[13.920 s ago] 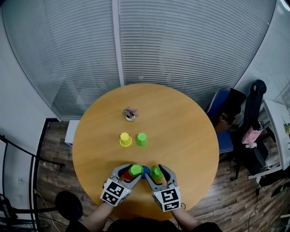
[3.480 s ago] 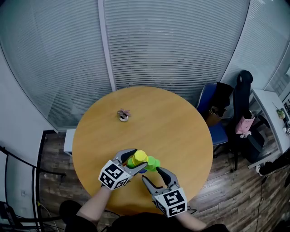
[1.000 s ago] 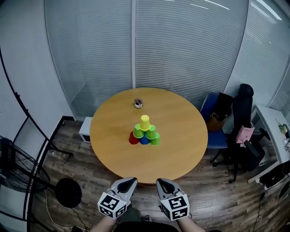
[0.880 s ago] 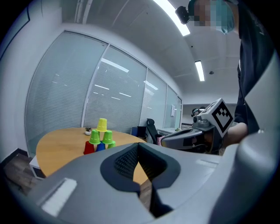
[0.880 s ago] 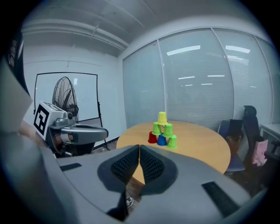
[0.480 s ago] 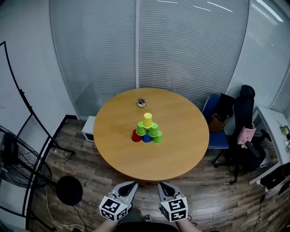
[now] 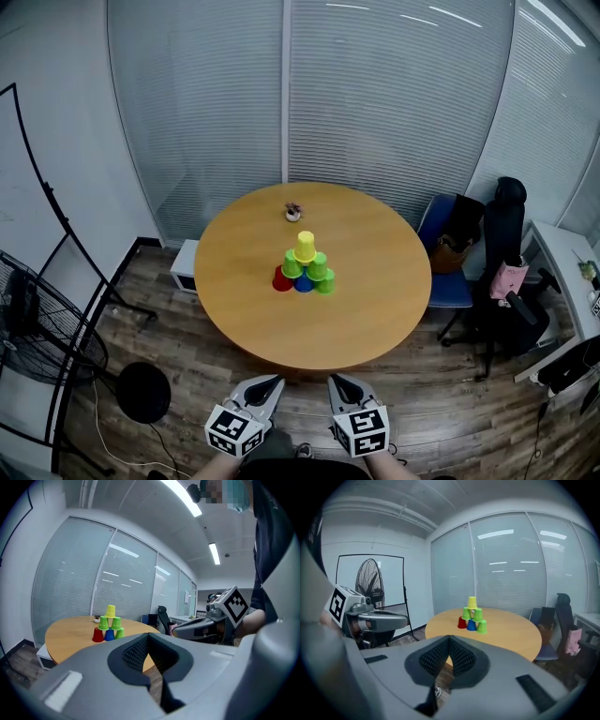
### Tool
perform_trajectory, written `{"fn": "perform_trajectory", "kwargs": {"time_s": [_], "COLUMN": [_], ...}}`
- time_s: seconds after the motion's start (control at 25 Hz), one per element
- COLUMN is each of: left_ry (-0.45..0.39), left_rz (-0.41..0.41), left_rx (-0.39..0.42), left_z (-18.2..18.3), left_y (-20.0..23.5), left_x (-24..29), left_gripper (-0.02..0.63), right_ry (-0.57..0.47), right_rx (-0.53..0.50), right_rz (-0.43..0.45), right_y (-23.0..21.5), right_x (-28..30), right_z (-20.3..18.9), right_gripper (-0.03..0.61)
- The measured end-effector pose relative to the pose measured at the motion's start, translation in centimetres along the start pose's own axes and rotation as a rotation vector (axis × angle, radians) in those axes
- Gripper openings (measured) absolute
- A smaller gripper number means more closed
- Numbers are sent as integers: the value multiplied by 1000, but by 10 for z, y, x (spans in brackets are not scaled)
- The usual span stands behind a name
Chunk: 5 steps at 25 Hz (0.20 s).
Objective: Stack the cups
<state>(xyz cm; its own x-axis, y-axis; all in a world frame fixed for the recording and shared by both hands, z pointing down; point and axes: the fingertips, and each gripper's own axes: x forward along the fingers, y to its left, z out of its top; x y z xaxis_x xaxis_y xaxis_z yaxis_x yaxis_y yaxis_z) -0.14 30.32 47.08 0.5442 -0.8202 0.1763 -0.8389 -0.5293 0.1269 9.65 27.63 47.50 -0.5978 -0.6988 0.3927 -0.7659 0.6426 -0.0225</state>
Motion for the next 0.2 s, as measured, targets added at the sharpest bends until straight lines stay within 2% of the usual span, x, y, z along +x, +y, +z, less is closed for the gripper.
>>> {"fn": "perform_trajectory", "kwargs": {"time_s": [0.2], "left_ry": [-5], "left_rz": [-1], "left_rx": [4], "left_z": [2], "left_y": [-2], "left_x": [-1], "left_gripper": [9], "right_ry": [-13], "right_rx": [-4], "right_rz": [-3], "right_y": [-1], "right_x": [-3], "right_z": [3], "right_gripper": [14]}}
